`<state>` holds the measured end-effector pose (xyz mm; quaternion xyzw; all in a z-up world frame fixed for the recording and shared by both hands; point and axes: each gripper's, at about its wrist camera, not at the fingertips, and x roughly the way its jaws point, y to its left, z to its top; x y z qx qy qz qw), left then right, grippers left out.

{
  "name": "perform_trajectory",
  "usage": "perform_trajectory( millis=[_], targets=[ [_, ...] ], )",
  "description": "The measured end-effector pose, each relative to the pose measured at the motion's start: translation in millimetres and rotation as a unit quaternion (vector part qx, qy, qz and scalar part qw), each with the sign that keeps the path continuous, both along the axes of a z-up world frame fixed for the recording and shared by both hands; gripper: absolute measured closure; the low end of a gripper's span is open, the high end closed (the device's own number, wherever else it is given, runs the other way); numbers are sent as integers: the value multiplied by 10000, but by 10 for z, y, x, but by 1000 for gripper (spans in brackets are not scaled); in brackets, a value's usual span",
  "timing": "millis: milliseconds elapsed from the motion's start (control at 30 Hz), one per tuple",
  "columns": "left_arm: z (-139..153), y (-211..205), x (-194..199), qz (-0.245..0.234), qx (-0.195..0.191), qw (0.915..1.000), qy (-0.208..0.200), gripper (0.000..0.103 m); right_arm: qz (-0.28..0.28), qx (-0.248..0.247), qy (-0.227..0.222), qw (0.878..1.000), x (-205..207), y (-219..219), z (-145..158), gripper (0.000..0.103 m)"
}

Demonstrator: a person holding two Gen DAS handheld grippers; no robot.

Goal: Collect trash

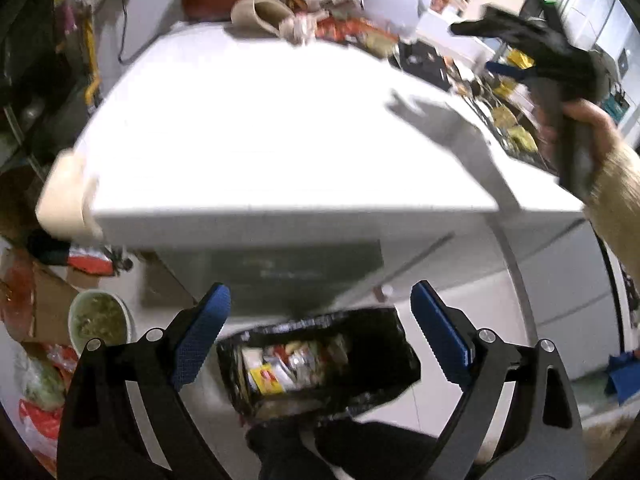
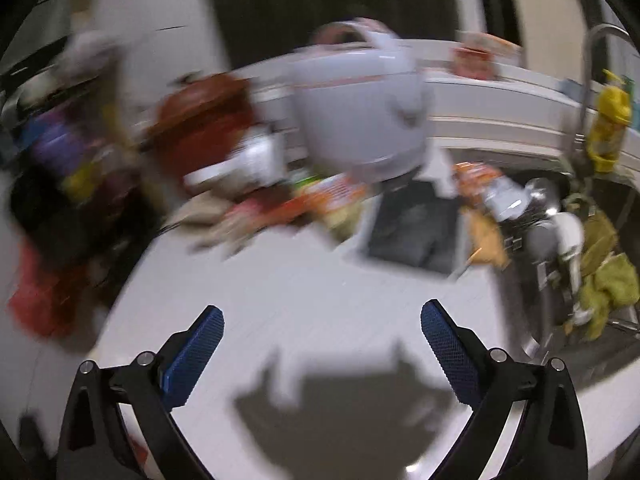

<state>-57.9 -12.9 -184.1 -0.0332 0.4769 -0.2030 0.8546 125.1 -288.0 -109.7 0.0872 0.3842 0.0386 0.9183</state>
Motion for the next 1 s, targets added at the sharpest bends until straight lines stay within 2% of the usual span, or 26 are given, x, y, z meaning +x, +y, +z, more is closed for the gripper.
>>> perform_trajectory(
  millis=[67, 100, 200, 267, 400, 433, 467, 567, 733, 833, 1000],
  targets=[
    [73, -39, 65, 70, -32, 9999, -73, 14, -272, -123, 98, 9995, 366, -127, -96, 5],
    [103, -50, 91, 102, -57, 9999, -86, 14, -492, -279, 282, 9980, 628, -207, -184, 5],
    [159, -40, 150, 184, -122, 9997, -40, 14, -662, -714, 673, 9930, 1059, -350, -418, 6],
    [160, -32, 161, 235, -130, 9996, -24, 14, -677, -1046, 833, 9887, 1256, -367, -545, 6],
    [180, -52, 189, 278, -113, 9995, 35, 14, -550, -1304, 1133, 9834, 1448, -319, -760, 6],
    [170, -56, 199, 284, -104, 9995, 58, 14, -484, -1299, 1163, 9835, 1472, -321, -780, 11],
    [165, -64, 213, 284, -105, 9995, 70, 14, -404, -1214, 1139, 9852, 1458, -332, -774, 19],
    [188, -100, 259, 255, -128, 9996, 65, 14, -254, -968, 1145, 9884, 1406, -349, -732, 23],
    [394, -274, 497, 33, -123, 9997, -204, 14, 2, -580, 849, 9947, 929, -419, -461, 23],
    [527, -506, 860, -71, -43, 9996, -268, 14, 122, -274, 626, 9976, 488, -500, -245, 23],
    [655, -1158, 1704, -161, -425, 9988, -195, 14, 145, 34, 245, 9996, -343, -624, 83, 23]
  ],
)
